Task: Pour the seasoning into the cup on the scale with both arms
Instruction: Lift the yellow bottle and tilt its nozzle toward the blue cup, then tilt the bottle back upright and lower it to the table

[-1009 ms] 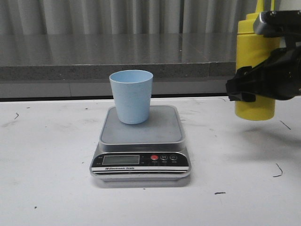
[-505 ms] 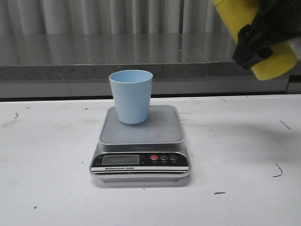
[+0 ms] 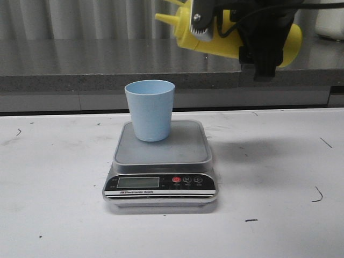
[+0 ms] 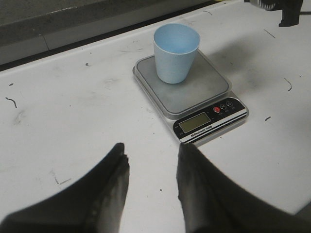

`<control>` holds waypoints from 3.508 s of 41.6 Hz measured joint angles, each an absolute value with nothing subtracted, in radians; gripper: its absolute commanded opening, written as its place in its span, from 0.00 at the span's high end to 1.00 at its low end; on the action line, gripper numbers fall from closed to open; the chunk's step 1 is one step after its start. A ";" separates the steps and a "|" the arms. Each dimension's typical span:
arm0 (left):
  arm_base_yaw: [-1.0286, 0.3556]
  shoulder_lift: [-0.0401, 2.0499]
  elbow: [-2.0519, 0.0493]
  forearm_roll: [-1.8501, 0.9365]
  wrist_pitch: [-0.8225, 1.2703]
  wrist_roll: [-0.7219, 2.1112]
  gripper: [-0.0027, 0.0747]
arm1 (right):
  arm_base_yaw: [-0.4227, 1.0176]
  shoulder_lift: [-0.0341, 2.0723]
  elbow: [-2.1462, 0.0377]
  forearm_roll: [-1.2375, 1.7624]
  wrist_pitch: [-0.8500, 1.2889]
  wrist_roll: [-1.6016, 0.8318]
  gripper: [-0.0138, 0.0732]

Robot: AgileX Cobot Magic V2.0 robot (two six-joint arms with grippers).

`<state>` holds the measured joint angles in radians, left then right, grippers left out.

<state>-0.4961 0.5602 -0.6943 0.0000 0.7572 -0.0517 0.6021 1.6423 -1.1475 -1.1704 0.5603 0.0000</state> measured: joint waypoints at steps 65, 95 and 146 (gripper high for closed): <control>-0.496 0.560 -0.694 0.000 0.757 -0.052 0.65 | 0.485 1.690 -1.147 -1.034 0.596 0.483 0.38; -0.496 0.560 -0.694 0.000 0.757 -0.052 0.65 | 0.042 1.588 -0.713 -0.680 -0.267 0.591 0.38; -0.496 0.560 -0.694 0.000 0.757 -0.052 0.65 | 0.006 1.959 -0.693 -0.410 -0.945 0.181 0.13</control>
